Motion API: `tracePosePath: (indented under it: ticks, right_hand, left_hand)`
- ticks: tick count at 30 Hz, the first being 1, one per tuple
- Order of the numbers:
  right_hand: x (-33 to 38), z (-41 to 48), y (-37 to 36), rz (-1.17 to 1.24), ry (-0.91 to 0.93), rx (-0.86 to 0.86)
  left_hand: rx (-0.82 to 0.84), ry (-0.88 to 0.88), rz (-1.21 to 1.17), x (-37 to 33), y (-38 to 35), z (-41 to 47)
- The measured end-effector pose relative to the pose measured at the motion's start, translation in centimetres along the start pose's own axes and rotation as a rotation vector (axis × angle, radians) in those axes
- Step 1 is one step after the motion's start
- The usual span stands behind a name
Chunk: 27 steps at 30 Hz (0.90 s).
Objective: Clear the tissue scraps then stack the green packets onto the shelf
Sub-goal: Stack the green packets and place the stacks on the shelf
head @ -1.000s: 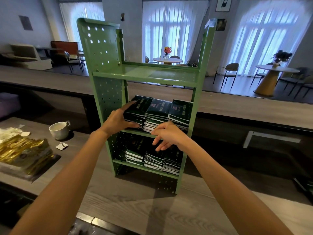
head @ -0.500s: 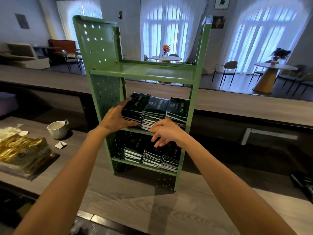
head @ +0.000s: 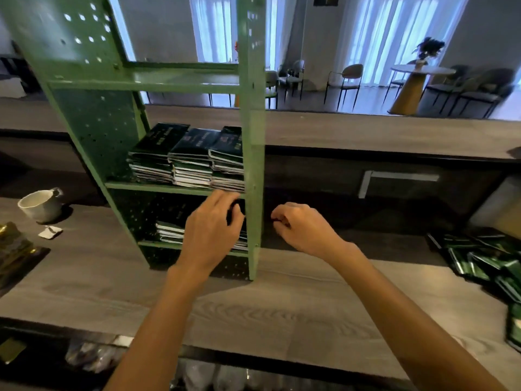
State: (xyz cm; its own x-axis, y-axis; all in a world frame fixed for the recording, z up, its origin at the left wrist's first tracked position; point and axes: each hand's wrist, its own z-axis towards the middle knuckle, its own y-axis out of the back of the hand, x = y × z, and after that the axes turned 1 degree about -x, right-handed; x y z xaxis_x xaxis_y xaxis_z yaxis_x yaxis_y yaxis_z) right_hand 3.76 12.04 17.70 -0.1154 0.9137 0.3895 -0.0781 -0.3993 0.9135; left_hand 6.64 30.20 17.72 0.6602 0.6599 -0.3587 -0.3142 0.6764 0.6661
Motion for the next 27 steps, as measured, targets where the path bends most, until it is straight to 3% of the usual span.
tracePosePath:
  ticks: [7,13,20,27]
  right_hand:
    - [-13.2,-8.2,-0.1,-0.119,-0.276,0.013]
    - [-24.4,-16.0,2.0,-0.175,-0.388,0.073]
    - [-35.1,-24.4,3.0,-0.205,-0.621,0.125]
    - [-40.9,-29.4,0.7,-0.225,-0.794,0.067]
  left_hand:
    - [0.341,0.108,-0.092,-9.5,-12.7,-1.8]
    - [0.623,0.129,-0.063,-20.4,-22.5,-2.7]
    - [0.84,0.094,-0.183,-31.5,-29.8,-5.3]
    - [0.973,0.146,-0.216,-36.0,-35.3,-7.2]
